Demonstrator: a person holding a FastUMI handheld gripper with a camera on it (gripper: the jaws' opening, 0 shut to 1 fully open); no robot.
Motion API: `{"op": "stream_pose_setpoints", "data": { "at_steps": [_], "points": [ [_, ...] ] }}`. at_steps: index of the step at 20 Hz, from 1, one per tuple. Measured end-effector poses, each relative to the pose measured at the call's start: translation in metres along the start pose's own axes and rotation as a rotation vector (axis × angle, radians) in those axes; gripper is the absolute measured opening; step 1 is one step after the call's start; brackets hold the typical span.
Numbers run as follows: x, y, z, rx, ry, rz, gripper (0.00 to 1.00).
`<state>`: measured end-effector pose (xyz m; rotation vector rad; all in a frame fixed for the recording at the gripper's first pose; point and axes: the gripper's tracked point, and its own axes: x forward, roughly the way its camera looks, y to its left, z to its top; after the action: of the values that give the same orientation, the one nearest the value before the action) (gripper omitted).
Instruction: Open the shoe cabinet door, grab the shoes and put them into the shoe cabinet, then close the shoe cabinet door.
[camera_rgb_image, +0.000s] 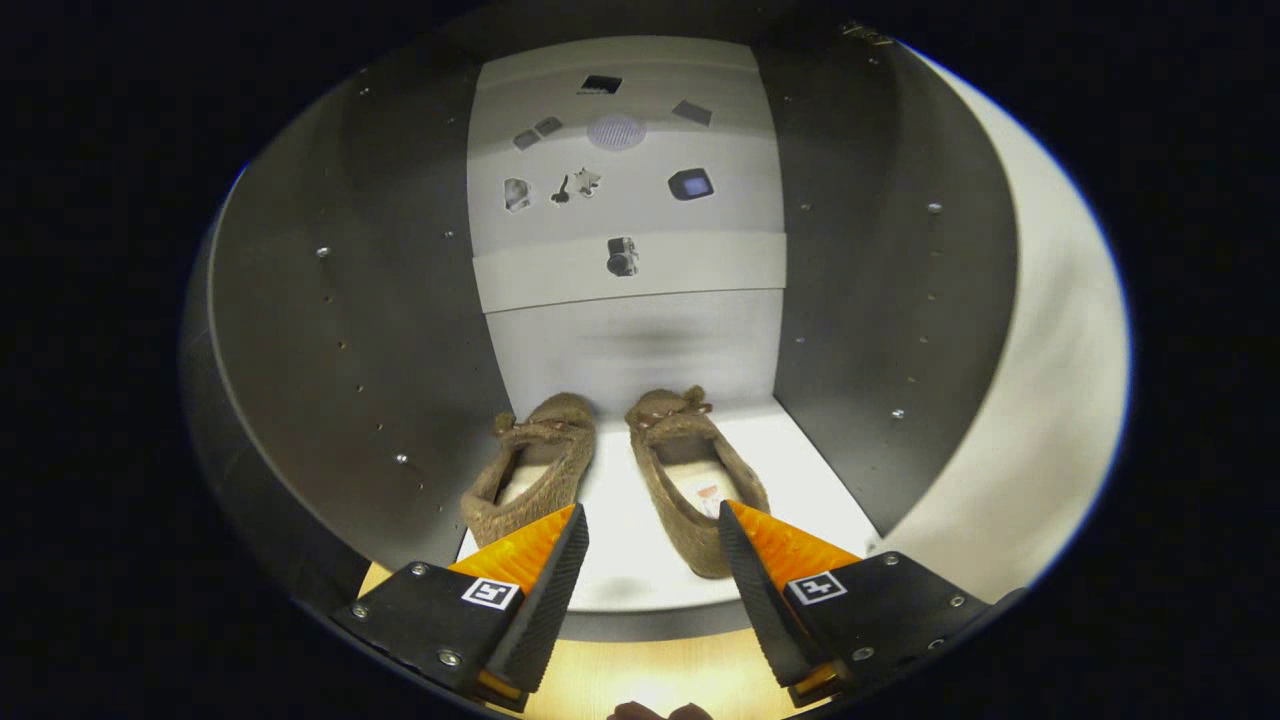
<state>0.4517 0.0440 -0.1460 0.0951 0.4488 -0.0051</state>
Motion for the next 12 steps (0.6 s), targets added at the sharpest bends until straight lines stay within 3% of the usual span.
{"op": "stream_pose_setpoints", "data": {
  "at_steps": [7,12],
  "points": [
    [-0.091,-0.023,-0.018,-0.005,-0.055,-0.035,0.86],
    [-0.153,-0.042,-0.037,0.063,-0.092,0.032,0.87]
  ]
}}
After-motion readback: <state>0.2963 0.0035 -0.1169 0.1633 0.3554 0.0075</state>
